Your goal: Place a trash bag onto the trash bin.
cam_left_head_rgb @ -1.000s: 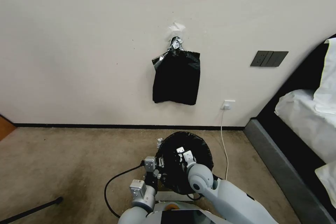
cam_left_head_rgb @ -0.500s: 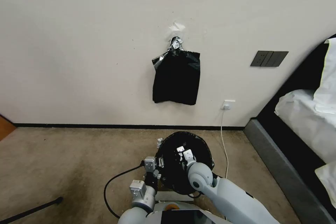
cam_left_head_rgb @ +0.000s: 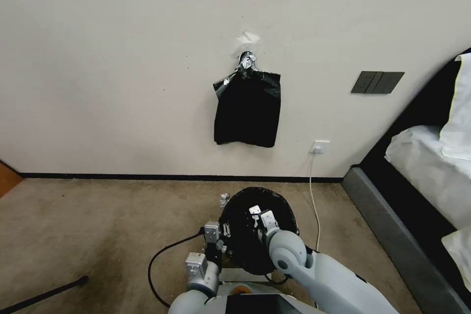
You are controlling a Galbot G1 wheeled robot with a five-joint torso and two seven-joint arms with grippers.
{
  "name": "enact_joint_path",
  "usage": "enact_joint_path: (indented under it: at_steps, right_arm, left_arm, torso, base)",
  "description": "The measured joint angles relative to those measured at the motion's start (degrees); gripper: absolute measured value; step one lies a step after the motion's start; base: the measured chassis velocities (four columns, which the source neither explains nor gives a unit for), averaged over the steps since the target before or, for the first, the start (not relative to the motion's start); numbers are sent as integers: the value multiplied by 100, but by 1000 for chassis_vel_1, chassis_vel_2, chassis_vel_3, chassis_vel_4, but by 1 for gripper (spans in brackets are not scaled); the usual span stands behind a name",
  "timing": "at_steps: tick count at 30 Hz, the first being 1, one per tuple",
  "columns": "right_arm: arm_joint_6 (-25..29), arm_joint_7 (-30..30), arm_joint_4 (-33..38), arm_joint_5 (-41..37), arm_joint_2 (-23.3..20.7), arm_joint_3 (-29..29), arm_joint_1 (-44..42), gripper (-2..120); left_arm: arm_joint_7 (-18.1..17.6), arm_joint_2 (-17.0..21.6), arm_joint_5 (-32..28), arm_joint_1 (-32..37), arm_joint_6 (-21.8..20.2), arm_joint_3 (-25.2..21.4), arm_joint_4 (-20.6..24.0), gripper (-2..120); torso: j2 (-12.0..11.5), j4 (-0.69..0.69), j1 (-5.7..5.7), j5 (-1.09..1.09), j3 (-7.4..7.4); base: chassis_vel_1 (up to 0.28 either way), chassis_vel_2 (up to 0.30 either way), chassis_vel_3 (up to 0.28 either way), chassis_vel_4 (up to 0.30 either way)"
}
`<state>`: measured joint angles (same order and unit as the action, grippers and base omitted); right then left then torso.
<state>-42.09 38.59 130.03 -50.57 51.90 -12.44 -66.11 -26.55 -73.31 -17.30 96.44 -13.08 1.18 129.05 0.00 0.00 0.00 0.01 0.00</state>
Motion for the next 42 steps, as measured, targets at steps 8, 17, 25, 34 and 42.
enact_joint_path:
  at_steps: [8,17,25,34,42]
  right_arm:
    - [-1,-404,900,2,-396,741,-775,55]
    - [2,-717,1075,450,-320,1088,-1214,92]
    - [3,-809,994,662,-234,1075,-1335,100]
    - [6,-816,959,677,-218,1081,-1305,100]
    - [45,-800,955,752,-193,1131,-1348,100]
  left_arm:
    - [-760,-169,-1056,-372,-554,-80,-176,1]
    - [-1506,-253,-2140,-879,-812,-490,-568,1]
    - [-1849,-238,-2750,-1060,-911,-564,-747,1]
    - [-1957,-194,-2922,-1123,-917,-627,-852,6]
    - [-1823,-121,-3133,-1128,-1030,-707,-784,35]
  torso:
    - [0,0,0,0,0]
    - [0,-1,0,-1,1]
    - [0,0,0,-1,0]
    - [0,0,0,-1,0]
    - [0,0,0,-1,0]
  base:
    - [0,0,0,0]
    - [0,0,0,0]
    - [0,0,0,0]
    - [0,0,0,0]
    - [0,0,0,0]
